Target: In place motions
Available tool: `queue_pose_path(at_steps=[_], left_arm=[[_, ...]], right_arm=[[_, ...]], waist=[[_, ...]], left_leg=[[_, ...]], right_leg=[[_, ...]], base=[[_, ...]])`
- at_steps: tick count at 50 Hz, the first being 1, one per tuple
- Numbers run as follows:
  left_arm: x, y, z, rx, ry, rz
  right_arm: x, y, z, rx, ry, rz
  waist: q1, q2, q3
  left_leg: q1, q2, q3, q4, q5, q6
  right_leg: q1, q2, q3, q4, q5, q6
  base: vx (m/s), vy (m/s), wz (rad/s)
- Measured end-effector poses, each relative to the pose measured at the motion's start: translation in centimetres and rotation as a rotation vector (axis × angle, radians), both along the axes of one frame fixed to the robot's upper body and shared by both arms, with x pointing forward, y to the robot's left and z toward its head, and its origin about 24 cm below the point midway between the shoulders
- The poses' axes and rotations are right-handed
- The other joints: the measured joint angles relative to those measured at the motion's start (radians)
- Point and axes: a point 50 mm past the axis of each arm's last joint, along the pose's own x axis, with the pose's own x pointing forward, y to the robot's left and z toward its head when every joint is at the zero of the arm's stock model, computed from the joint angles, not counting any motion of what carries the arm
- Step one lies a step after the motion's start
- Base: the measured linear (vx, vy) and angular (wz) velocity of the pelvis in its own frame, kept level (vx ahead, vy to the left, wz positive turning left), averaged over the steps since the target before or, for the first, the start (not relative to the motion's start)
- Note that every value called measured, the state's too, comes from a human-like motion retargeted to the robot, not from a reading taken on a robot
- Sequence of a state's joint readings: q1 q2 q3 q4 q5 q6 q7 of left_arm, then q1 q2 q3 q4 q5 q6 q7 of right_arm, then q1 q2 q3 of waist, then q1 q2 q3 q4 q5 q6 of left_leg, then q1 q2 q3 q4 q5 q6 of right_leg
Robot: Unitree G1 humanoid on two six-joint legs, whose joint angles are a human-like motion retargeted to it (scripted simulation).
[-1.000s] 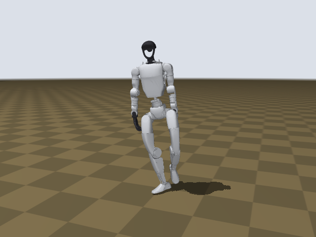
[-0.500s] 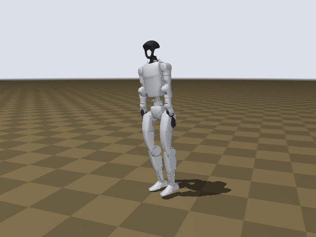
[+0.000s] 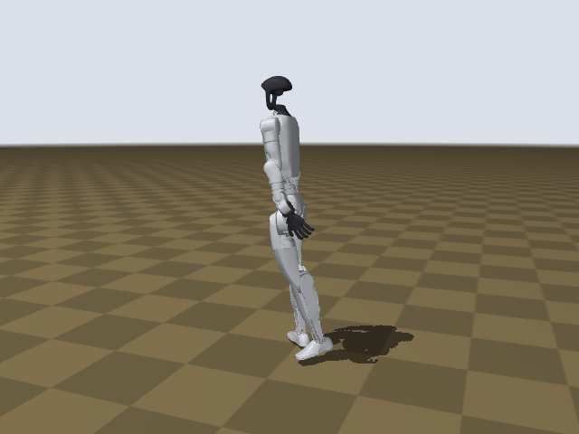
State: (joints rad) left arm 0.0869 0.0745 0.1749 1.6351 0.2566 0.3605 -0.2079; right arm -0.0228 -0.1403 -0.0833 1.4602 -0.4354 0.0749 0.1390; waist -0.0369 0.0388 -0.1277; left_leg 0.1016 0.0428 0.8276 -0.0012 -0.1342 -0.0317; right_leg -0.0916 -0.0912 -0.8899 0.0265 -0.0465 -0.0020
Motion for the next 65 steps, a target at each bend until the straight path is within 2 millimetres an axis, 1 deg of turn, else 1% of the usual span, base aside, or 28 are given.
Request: queue_pose_path(at_steps=[2,3,5,7,8,10,12,15,17,20,22,23,25,27,30,32,36,39,43,48,50,52,55,57,58,61,63,65], left_arm=[[0.6,0.4,-0.1,0.022,-0.018,0.020],[1.0,0.5,-0.2,0.033,-0.036,0.029],[2.2,0.6,-0.6,0.047,-0.096,0.055],[3.9,0.8,-0.9,0.035,-0.163,0.067],[4.5,0.8,-0.9,0.027,-0.187,0.064],[5.7,0.7,-1.1,0.022,-0.226,0.049],[7.2,0.1,-1.2,0.017,-0.270,0.042],[8.8,-1.0,-1.3,-0.027,-0.324,0.032],[9.6,-1.4,-1.4,-0.056,-0.354,0.001],[10.4,-1.8,-1.4,-0.069,-0.392,-0.063],[10.5,-1.8,-1.4,-0.068,-0.400,-0.099],[10.4,-1.9,-1.4,-0.070,-0.397,-0.114],[9.8,-2.0,-1.4,-0.079,-0.378,-0.134],[9.3,-2.1,-1.4,-0.093,-0.354,-0.145],[9.4,-1.8,-1.4,-0.092,-0.338,-0.171],[9.5,-1.6,-1.3,-0.090,-0.339,-0.192],[8.9,-1.6,-1.4,-0.096,-0.325,-0.202],[8.3,-1.8,-1.4,-0.111,-0.310,-0.170],[7.1,-1.9,-1.3,-0.122,-0.272,-0.118],[6.3,-1.3,-1.2,-0.102,-0.241,-0.104],[6.6,-1.3,-1.2,-0.096,-0.246,-0.102],[7.3,-1.4,-1.3,-0.093,-0.271,-0.099],[9.0,-1.9,-1.4,-0.095,-0.330,-0.109],[9.6,-2.3,-1.4,-0.090,-0.358,-0.120],[9.6,-2.4,-1.4,-0.085,-0.365,-0.123],[8.8,-2.7,-1.5,-0.070,-0.362,-0.129],[7.9,-2.7,-1.5,-0.053,-0.336,-0.122],[6.8,-2.5,-1.4,-0.028,-0.295,-0.101]], right_arm=[[-1.0,0.1,0.0,0.006,0.042,-0.044],[-1.5,0.0,0.0,0.005,0.059,-0.067],[-1.8,-0.1,0.0,-0.002,0.072,-0.091],[-1.8,-0.3,0.0,-0.008,0.070,-0.091],[-1.9,-0.4,0.0,-0.012,0.073,-0.086],[-1.9,-0.8,0.1,-0.023,0.076,-0.076],[-1.5,-1.5,0.2,-0.042,0.071,-0.061],[-0.9,-2.2,0.4,-0.074,0.048,-0.049],[-0.7,-2.6,0.5,-0.090,0.031,-0.052],[-0.6,-2.9,0.5,-0.096,0.017,-0.060],[-0.7,-3.0,0.5,-0.096,0.015,-0.064],[-0.8,-3.0,0.5,-0.101,0.015,-0.066],[-1.4,-3.1,0.5,-0.120,0.026,-0.068],[-1.9,-2.9,0.5,-0.133,0.038,-0.072],[-2.5,-2.2,0.3,-0.130,0.038,-0.110],[-3.2,-1.8,0.2,-0.117,0.049,-0.141],[-5.2,-1.4,0.2,-0.097,0.110,-0.162],[-5.7,-1.4,0.3,-0.099,0.128,-0.147],[-4.7,-1.3,0.2,-0.096,0.109,-0.114],[-2.5,-1.1,0.1,-0.075,0.028,-0.102],[-1.5,-1.3,0.1,-0.074,-0.005,-0.094],[-0.5,-1.4,0.2,-0.073,-0.042,-0.085],[1.0,-1.8,0.4,-0.074,-0.101,-0.099],[1.0,-2.1,0.4,-0.076,-0.114,-0.113],[0.7,-2.3,0.5,-0.078,-0.109,-0.116],[-0.4,-2.5,0.4,-0.093,-0.069,-0.116],[-1.1,-2.3,0.3,-0.103,-0.038,-0.114],[-1.9,-1.7,0.2,-0.098,-0.009,-0.117]], waist=[[0.012,-0.013,-0.016],[0.013,-0.022,-0.019],[0.011,-0.056,-0.013],[0.028,-0.111,-0.013],[0.039,-0.141,-0.019],[0.035,-0.169,-0.027],[0.024,-0.156,-0.020],[0.042,-0.140,0.006],[0.054,-0.131,0.015],[0.069,-0.098,0.026],[0.079,-0.062,0.031],[0.086,-0.045,0.035],[0.078,-0.026,0.031],[0.017,-0.007,0.011],[-0.005,0.005,0.018],[-0.013,-0.005,0.029],[0.026,-0.008,0.005],[0.035,0.002,-0.003],[0.025,0.022,-0.012],[0.036,0.018,0.008],[0.059,0.009,0.025],[0.092,0.004,0.048],[0.135,0.007,0.086],[0.161,0.002,0.096],[0.177,-0.005,0.097],[0.201,-0.027,0.080],[0.166,-0.030,0.048],[0.108,-0.029,0.017]], left_leg=[[0.017,0.016,0.048,0.033,0.026,-0.009],[0.020,0.022,0.056,0.059,0.046,-0.006],[0.025,0.033,0.076,0.136,0.096,0.009],[-0.012,0.045,0.075,0.269,0.154,0.060],[-0.048,0.054,0.056,0.355,0.180,0.100],[-0.148,0.089,-0.051,0.539,0.210,0.183],[-0.234,0.089,-0.203,0.638,0.211,0.156],[-0.311,-0.021,-0.432,0.628,0.169,0.084],[-0.317,-0.062,-0.491,0.549,0.126,0.068],[-0.309,-0.094,-0.570,0.377,0.089,0.049],[-0.295,-0.106,-0.621,0.237,0.091,0.033],[-0.289,-0.106,-0.629,0.172,0.114,0.030],[-0.283,-0.137,-0.681,0.092,0.177,0.083],[-0.281,-0.103,-0.666,0.121,0.117,0.035],[-0.255,-0.085,-0.645,0.090,0.130,0.014],[-0.235,-0.100,-0.644,0.089,0.120,0.026],[-0.213,-0.104,-0.621,0.070,0.110,0.028],[-0.205,-0.097,-0.619,0.058,0.109,0.012],[-0.216,-0.082,-0.627,0.058,0.117,-0.004],[-0.251,-0.083,-0.661,0.081,0.144,-0.020],[-0.269,-0.094,-0.676,0.086,0.167,-0.028],[-0.291,-0.109,-0.699,0.083,0.206,-0.043],[-0.325,-0.135,-0.779,0.056,0.290,-0.084],[-0.331,-0.148,-0.813,0.024,0.292,-0.103],[-0.327,-0.141,-0.769,0.013,0.264,-0.100],[-0.288,-0.097,-0.485,0.002,0.148,-0.031],[-0.260,-0.065,-0.318,0.005,0.088,0.004],[-0.236,-0.021,-0.170,0.027,0.050,0.015]], right_leg=[[-0.004,0.001,0.037,-0.028,0.017,-0.013],[0.003,0.005,0.017,-0.048,0.024,-0.012],[-0.003,0.000,0.113,-0.062,0.018,-0.017],[-0.021,-0.060,0.142,-0.046,0.016,-0.007],[-0.034,-0.093,0.164,-0.037,0.016,-0.002],[-0.052,-0.119,0.214,-0.030,0.013,-0.002],[-0.051,-0.107,0.223,-0.036,0.019,-0.007],[-0.053,-0.089,0.275,-0.029,0.026,-0.018],[-0.058,-0.079,0.311,-0.023,0.031,-0.023],[-0.054,-0.041,0.349,-0.020,0.033,-0.028],[-0.045,0.006,0.381,-0.020,0.031,-0.030],[-0.037,0.029,0.402,-0.021,0.030,-0.030],[-0.021,0.050,0.430,-0.021,0.026,-0.027],[-0.023,0.051,0.406,-0.017,0.019,-0.024],[-0.019,0.064,0.414,-0.011,0.011,-0.026],[-0.002,0.054,0.411,-0.011,0.008,-0.026],[0.004,0.058,0.432,-0.009,0.006,-0.027],[0.005,0.067,0.433,-0.004,0.006,-0.027],[0.002,0.078,0.423,0.006,0.004,-0.026],[0.001,0.070,0.400,0.008,0.001,-0.032],[0.004,0.061,0.376,0.000,0.002,-0.036],[0.006,0.052,0.338,-0.013,0.005,-0.039],[0.011,0.041,0.254,-0.040,0.009,-0.037],[0.020,0.031,0.186,-0.062,0.014,-0.033],[0.026,0.022,0.155,-0.070,0.016,-0.030],[0.031,-0.002,0.077,-0.081,0.012,-0.023],[0.028,-0.009,0.007,-0.085,0.001,-0.013],[0.034,-0.012,-0.071,-0.086,-0.015,0.002]], base=[[0.39,-0.26,-1.37],[0.37,-0.27,-1.11],[0.30,-0.26,-1.15],[0.27,-0.20,-1.53],[0.33,-0.18,-1.39],[0.29,-0.12,-0.90],[0.14,-0.04,-0.86],[0.11,0.02,-1.38],[0.12,0.08,-1.40],[0.17,0.09,-1.30],[0.16,0.08,-1.33],[0.18,0.08,-1.27],[0.20,0.08,-0.73],[0.13,0.11,0.11],[0.01,0.08,-0.11],[0.07,0.06,0.05],[0.13,0.10,-0.25],[0.00,0.09,-0.06],[-0.01,0.05,0.08],[-0.07,0.02,0.43],[-0.15,0.01,0.56],[-0.27,0.01,0.76],[-0.38,-0.04,1.42],[-0.33,-0.06,1.79],[-0.26,-0.07,1.74],[-0.22,-0.06,1.94],[-0.21,-0.05,2.81],[-0.22,-0.05,3.11]])
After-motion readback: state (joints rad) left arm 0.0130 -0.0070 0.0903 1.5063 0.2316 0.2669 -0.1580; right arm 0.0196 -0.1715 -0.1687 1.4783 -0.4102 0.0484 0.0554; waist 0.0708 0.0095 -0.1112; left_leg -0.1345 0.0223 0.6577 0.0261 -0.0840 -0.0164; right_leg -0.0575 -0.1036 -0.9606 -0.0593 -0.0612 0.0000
